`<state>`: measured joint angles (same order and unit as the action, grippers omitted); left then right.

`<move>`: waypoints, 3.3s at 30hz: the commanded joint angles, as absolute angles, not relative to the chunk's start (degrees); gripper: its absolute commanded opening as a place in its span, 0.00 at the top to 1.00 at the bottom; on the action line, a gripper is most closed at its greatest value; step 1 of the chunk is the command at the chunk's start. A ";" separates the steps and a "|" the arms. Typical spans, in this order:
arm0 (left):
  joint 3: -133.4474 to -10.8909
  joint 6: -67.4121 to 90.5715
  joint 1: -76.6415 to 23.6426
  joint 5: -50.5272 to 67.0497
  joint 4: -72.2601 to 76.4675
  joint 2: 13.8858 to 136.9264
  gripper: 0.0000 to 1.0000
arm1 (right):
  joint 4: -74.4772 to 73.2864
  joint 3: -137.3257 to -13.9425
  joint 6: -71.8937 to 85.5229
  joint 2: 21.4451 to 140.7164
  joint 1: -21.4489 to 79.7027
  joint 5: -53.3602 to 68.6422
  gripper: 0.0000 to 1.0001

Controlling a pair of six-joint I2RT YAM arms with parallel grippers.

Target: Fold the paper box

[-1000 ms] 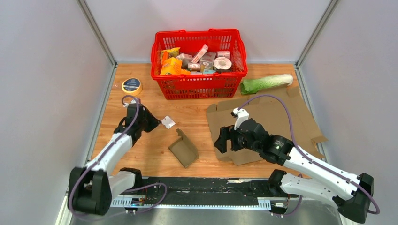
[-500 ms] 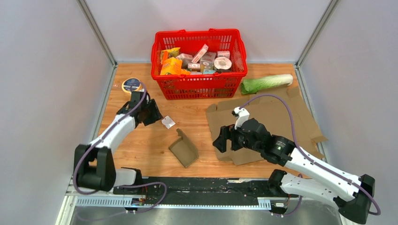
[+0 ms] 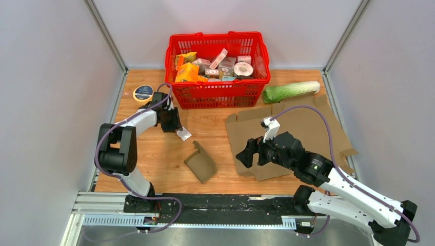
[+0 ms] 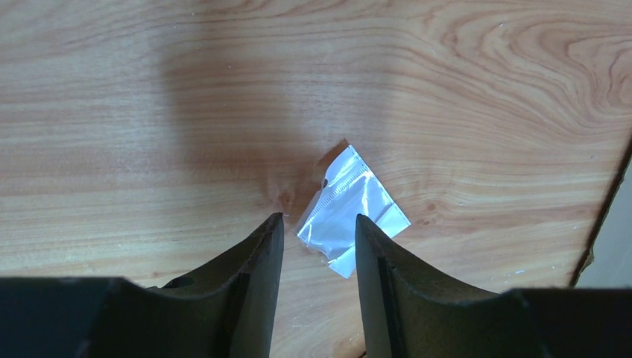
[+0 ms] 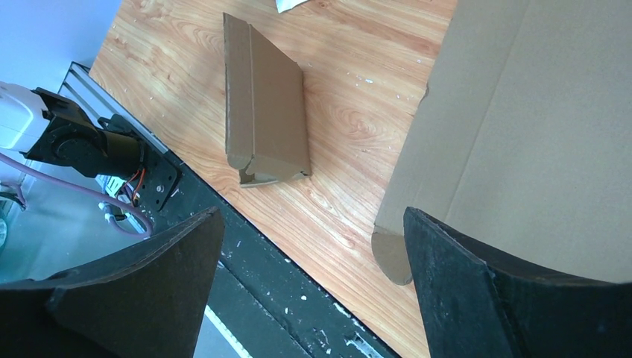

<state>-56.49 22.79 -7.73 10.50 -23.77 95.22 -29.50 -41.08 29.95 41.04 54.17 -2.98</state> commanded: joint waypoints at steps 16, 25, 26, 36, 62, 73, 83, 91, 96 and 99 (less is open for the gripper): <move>-62.05 22.67 -10.55 0.79 -29.62 98.97 0.75 | -27.16 -40.78 29.62 40.25 53.79 -2.90 0.06; -50.99 27.77 -10.63 1.49 -29.43 75.10 1.00 | -28.30 -42.01 30.23 39.73 53.79 -3.60 0.07; -49.32 28.12 -10.63 3.58 -32.75 71.58 1.00 | -28.13 -41.75 30.23 39.73 53.79 -3.60 0.07; -36.31 44.70 -22.39 16.35 -42.38 34.29 1.00 | -20.40 -40.25 30.50 47.10 53.79 -0.88 0.06; -33.13 45.18 -33.40 -2.72 -39.90 35.33 0.30 | -20.05 -41.66 34.35 60.11 66.51 -9.28 0.12; -32.18 39.73 -21.65 -6.37 -23.62 52.80 0.62 | -7.74 -42.97 42.02 78.74 79.19 -25.49 0.15; -32.26 37.17 -23.90 0.18 -14.33 68.39 0.84 | -1.41 -35.07 43.85 80.24 79.10 -21.63 0.68; -25.59 42.00 -30.58 -4.21 -15.73 67.24 0.94 | 2.72 -37.79 46.67 88.15 77.27 -19.60 1.00; -20.05 47.80 -31.38 -3.08 -12.75 62.06 0.95 | 5.71 -38.23 47.64 90.17 70.41 -15.03 1.00; -17.76 50.88 -32.25 -2.29 -10.82 60.12 0.95 | 5.63 -39.90 44.92 91.23 65.23 -13.72 1.00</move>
<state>-21.23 45.45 -31.11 -3.14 -11.27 61.71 3.07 -37.34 46.52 89.17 70.89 -15.29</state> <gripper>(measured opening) 0.057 0.005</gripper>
